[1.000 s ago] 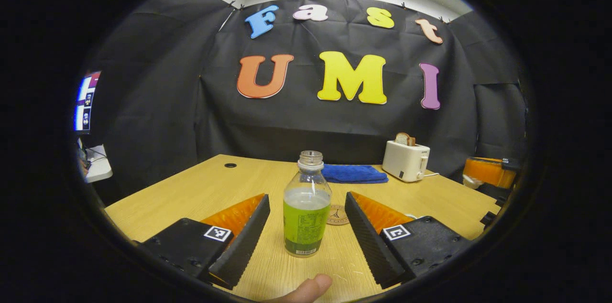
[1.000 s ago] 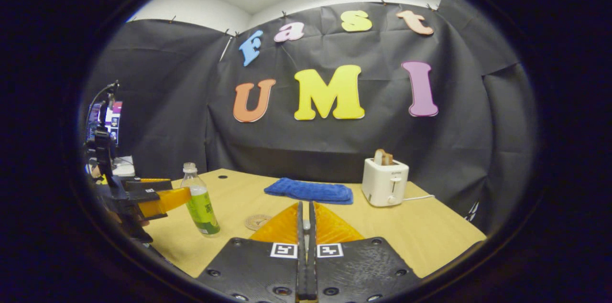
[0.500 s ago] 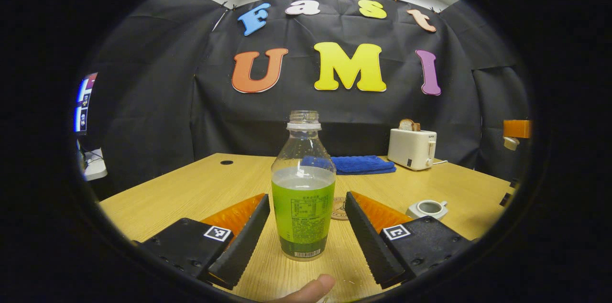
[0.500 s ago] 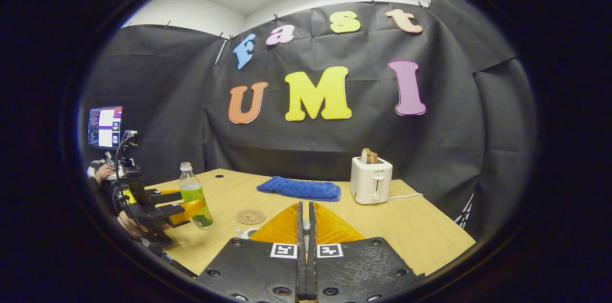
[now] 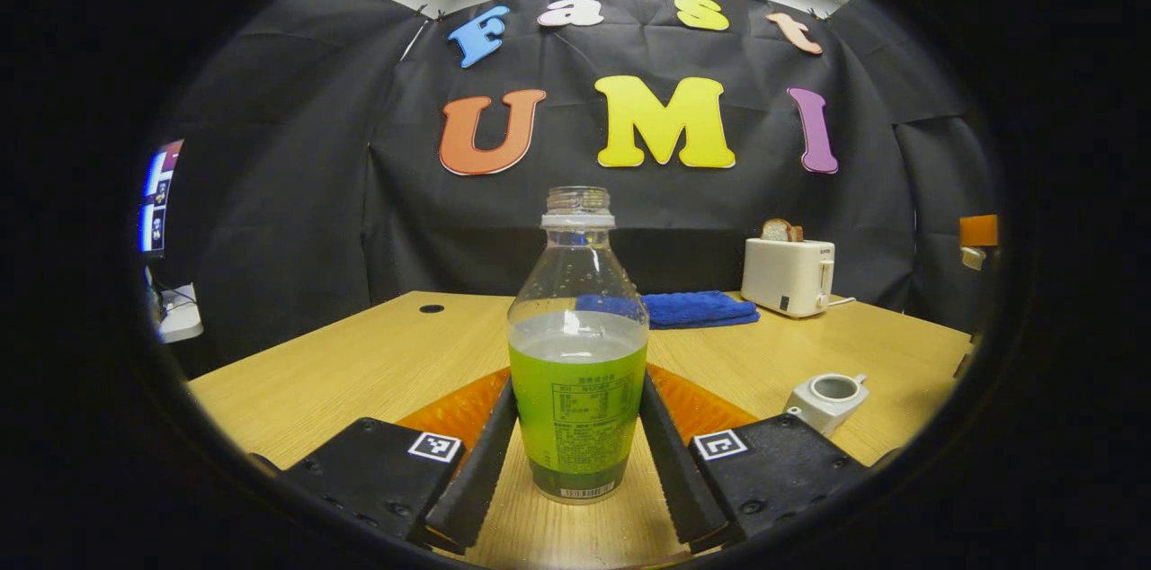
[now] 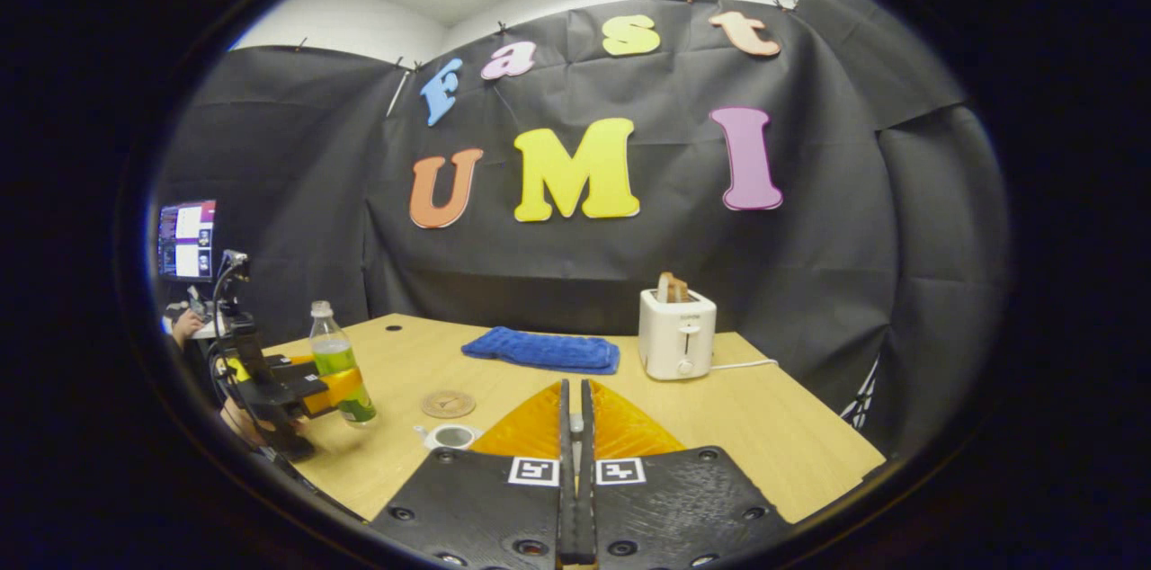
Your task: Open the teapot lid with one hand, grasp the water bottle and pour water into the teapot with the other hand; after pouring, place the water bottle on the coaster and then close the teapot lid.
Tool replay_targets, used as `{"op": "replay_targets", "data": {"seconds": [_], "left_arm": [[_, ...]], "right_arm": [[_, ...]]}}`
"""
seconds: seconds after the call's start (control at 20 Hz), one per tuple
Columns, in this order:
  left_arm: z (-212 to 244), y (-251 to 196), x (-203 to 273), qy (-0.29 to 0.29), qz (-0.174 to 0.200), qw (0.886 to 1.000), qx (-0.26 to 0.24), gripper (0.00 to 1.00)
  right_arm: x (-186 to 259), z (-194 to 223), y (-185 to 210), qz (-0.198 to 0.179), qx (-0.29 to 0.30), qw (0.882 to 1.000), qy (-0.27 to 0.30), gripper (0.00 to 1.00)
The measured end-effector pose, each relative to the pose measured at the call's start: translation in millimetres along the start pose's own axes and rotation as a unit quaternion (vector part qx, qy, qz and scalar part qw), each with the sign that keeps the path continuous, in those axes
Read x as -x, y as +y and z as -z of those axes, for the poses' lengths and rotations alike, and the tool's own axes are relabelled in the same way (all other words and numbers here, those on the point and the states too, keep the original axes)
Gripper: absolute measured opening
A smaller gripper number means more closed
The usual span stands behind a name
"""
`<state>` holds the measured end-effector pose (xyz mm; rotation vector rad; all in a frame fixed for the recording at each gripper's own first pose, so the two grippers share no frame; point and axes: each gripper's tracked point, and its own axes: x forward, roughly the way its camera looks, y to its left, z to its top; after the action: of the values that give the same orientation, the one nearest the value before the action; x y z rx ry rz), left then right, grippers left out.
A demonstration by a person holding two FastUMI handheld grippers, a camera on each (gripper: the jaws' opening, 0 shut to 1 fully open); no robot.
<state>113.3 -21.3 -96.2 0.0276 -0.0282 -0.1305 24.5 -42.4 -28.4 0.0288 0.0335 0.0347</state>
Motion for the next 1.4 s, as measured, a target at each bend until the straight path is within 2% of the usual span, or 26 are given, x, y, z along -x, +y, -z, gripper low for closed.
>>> {"op": "replay_targets", "data": {"seconds": [0.2,0.35,0.6,0.75,0.85,0.9,0.95,1.1,1.2,1.4], "left_arm": [[-23,-4,12,0.003,-0.020,0.997,-0.077,0.77],[-47,-18,21,0.007,-0.014,0.992,-0.129,0.77],[-58,-14,32,0.037,-0.022,0.976,-0.214,0.76],[-55,-1,34,0.057,-0.033,0.958,-0.280,0.76],[-51,3,33,0.069,-0.040,0.939,-0.335,0.76],[-50,4,33,0.076,-0.044,0.927,-0.365,0.73],[-47,5,34,0.082,-0.045,0.913,-0.398,0.76],[-38,-10,33,0.089,-0.029,0.863,-0.496,0.73],[-33,-17,32,0.099,-0.028,0.829,-0.549,0.75],[-36,-25,33,0.116,-0.043,0.775,-0.620,0.75]], "right_arm": [[-6,6,-24,0.017,-0.016,1.000,0.016,0.00],[-5,4,-44,0.034,-0.032,0.999,0.022,0.00],[-1,2,-67,0.053,-0.037,0.998,0.018,0.00],[-4,7,-70,0.054,-0.038,0.997,0.029,0.00],[-7,10,-72,0.058,-0.036,0.997,0.034,0.00],[-7,11,-73,0.059,-0.033,0.997,0.034,0.00],[-7,11,-73,0.059,-0.030,0.997,0.035,0.00],[-10,16,-73,0.054,-0.033,0.997,0.042,0.00],[-13,23,-76,0.056,-0.033,0.996,0.053,0.00],[-14,26,-80,0.063,-0.032,0.996,0.060,0.00]]}}
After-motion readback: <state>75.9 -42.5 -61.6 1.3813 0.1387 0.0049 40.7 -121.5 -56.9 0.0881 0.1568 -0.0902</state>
